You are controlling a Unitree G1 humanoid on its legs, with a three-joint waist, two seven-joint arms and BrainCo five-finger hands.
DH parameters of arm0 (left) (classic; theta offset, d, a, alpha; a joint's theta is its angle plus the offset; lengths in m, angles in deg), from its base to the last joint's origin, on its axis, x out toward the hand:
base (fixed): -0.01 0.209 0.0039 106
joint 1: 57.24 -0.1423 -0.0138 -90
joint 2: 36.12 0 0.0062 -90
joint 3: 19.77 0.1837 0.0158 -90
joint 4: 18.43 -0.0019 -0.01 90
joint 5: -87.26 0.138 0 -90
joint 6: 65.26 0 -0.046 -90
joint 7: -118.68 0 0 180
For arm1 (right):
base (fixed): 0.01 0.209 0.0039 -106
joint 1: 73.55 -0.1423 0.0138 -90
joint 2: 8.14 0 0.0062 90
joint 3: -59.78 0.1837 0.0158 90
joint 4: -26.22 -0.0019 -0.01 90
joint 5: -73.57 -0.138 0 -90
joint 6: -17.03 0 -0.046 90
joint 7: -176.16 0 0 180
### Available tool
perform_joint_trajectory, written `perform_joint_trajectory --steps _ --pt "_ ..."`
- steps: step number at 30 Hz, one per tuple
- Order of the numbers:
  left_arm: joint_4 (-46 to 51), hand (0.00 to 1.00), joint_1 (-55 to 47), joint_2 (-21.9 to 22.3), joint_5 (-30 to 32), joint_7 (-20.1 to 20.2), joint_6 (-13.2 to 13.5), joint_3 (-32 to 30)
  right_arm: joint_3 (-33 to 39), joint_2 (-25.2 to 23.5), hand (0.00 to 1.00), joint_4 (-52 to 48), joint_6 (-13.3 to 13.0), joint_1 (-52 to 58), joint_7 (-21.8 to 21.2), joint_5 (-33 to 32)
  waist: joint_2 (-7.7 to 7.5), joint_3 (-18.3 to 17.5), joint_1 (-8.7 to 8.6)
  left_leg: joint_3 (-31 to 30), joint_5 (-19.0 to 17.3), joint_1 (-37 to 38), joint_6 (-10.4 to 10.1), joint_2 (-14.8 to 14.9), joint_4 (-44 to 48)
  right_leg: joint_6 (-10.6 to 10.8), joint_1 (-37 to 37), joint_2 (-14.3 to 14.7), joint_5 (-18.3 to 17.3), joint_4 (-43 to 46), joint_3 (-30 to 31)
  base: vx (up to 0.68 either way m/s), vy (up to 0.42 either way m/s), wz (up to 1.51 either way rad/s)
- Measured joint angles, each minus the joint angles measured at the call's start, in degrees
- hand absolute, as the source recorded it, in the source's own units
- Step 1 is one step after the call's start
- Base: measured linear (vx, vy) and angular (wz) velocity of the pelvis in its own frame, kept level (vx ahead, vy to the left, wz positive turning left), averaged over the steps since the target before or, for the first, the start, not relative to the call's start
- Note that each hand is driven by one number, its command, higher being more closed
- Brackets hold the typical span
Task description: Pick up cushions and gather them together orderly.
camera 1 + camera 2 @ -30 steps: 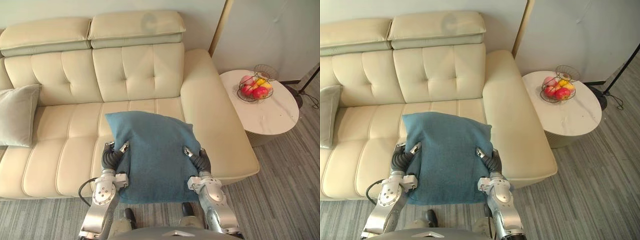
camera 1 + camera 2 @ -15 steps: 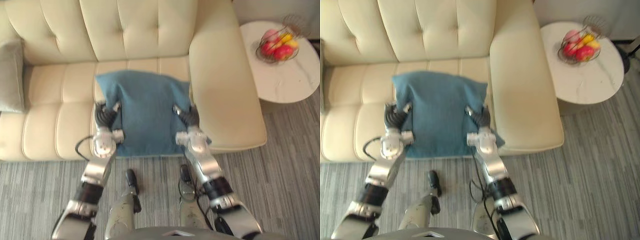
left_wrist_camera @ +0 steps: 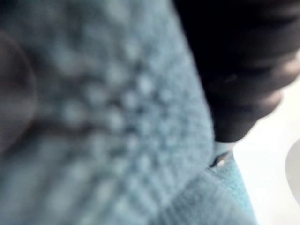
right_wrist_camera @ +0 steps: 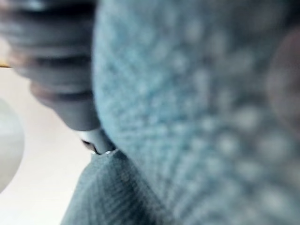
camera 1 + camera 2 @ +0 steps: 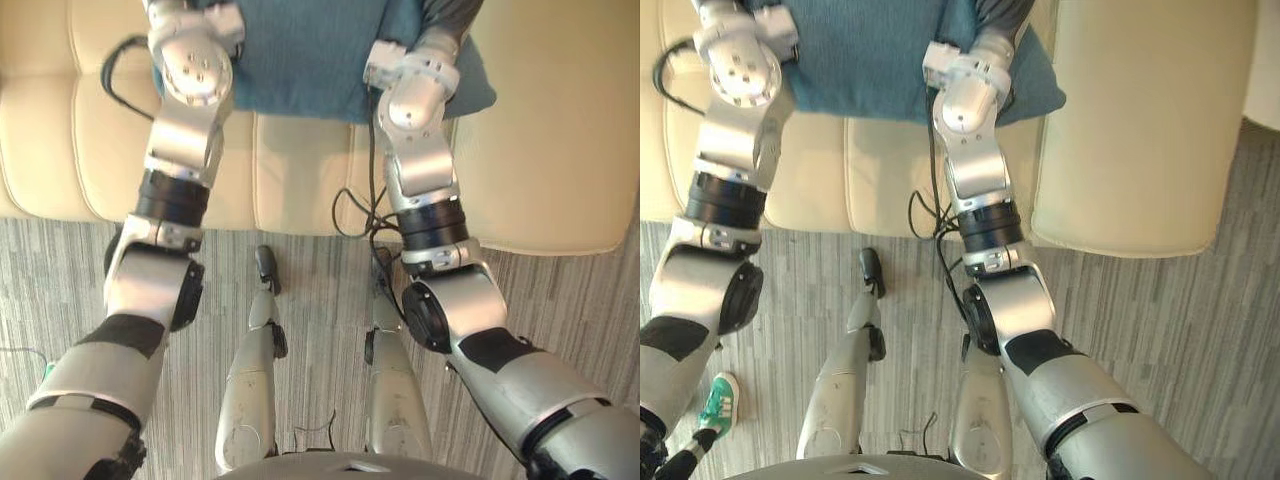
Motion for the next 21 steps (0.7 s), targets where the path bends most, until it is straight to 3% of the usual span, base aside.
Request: perform_joint_trajectory --steps 6,10,14,18,21 --pt "-2.29 0.0 9.5 0.46 0.42 -1.0 -0.44 -3.76 2.31 1.09 0.0 0.3 1.02 -10.72 3.59 -2.05 0.05 0.05 1.01 -0.44 2.75 -6.64 -2.72 0.39 0.01 0.0 -5.69 0.18 0.01 0.66 -1.57 0.01 0.053 0.12" --pt "-4.79 0.0 13.22 1.39 0.39 -1.2 -0.64 -5.73 2.55 5.54 0.0 3.24 1.01 -16.68 4.81 -5.9 0.08 0.1 1.69 -1.33 4.12 -10.22 -3.09 0.88 0.0 -0.05 -8.37 0.46 -0.01 1.06 -2.98 0.02 0.037 0.11" --pt "-7.63 0.0 14.77 1.65 -0.12 0.97 -2.71 -7.36 3.2 7.51 0.0 4.4 1.03 -19.89 3.6 -9.7 0.08 0.1 2.06 -1.41 4.14 -13.97 -3.06 1.49 0.02 -0.24 -12.27 1.14 -0.14 2.12 -3.41 0.01 0.03 0.01" --pt "-11.68 0.0 14.51 2.81 -0.18 3.05 -5.4 -10.08 3.41 6.78 0.0 4.69 1.04 -19.4 2.67 -11.95 0.02 0.75 1.77 -1.37 4.3 -15.29 -2.87 1.49 0.02 -0.38 -14.5 1.07 -1.0 4.19 -3.39 0.01 0.043 0.0" --pt "-11.56 0.0 12.77 3.32 -0.14 4.16 -5.73 -11.22 3.67 6.32 0.0 4.68 1.04 -16.01 1.86 -11.93 0.02 1.01 1.74 -1.36 4.6 -15.33 -2.52 1.51 0.02 -0.46 -15.77 0.83 -2.79 7.22 -3.54 0.0 0.019 0.03"
